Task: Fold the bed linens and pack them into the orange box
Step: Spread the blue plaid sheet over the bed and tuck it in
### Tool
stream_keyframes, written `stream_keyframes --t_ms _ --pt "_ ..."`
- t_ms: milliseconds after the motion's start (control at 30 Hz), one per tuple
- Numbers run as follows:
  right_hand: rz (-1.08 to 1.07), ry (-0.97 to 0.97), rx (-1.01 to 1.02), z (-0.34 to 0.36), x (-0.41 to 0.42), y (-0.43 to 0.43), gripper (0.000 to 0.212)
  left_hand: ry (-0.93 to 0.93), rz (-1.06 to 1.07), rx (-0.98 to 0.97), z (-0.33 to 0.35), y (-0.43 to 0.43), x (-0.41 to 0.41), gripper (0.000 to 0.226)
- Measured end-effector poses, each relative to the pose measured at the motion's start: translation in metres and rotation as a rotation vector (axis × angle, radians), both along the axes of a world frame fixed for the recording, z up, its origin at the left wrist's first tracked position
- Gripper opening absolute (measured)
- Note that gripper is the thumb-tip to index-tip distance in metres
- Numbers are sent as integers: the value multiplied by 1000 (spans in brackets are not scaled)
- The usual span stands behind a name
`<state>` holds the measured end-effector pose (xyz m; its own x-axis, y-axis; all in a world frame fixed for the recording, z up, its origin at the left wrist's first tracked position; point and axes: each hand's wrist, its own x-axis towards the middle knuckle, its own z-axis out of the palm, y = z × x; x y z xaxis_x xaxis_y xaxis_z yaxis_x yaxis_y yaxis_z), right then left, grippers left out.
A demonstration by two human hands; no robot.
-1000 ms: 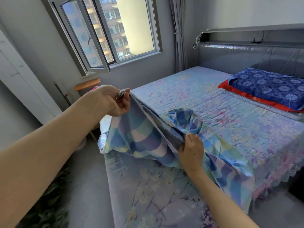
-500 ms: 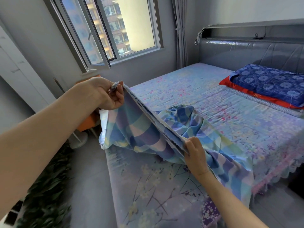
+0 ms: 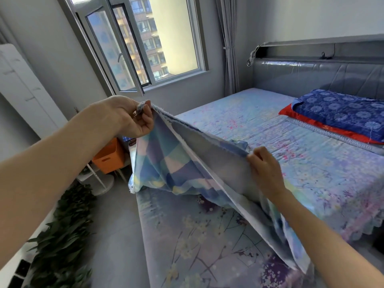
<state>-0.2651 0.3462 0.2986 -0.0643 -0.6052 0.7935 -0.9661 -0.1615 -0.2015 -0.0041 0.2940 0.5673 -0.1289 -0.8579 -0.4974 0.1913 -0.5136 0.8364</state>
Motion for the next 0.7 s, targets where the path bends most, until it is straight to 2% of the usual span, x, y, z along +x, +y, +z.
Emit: stream_keyframes --t_ms 33,100,200,333,433,533,700 --pt "-32 -75 12 5 1 -4 28 3 -4 -5 0 0 -1 57" --pt "-47 -79 9 4 17 -8 14 8 -2 -9 4 1 -3 58" --pt "91 5 28 -21 54 -4 25 4 15 -11 8 0 -4 54" --pt "150 -267 86 -32 94 11 29 -31 -3 -9 7 -1 -6 58" --pt "71 -293 139 -32 112 6 47 -39 -16 -18 6 -1 -8 61" --pt "16 -291 141 -28 118 4 32 -43 -15 -37 6 0 -6 56" --pt "79 -319 -8 -12 92 17 11 -51 26 -47 1 -2 26 40"
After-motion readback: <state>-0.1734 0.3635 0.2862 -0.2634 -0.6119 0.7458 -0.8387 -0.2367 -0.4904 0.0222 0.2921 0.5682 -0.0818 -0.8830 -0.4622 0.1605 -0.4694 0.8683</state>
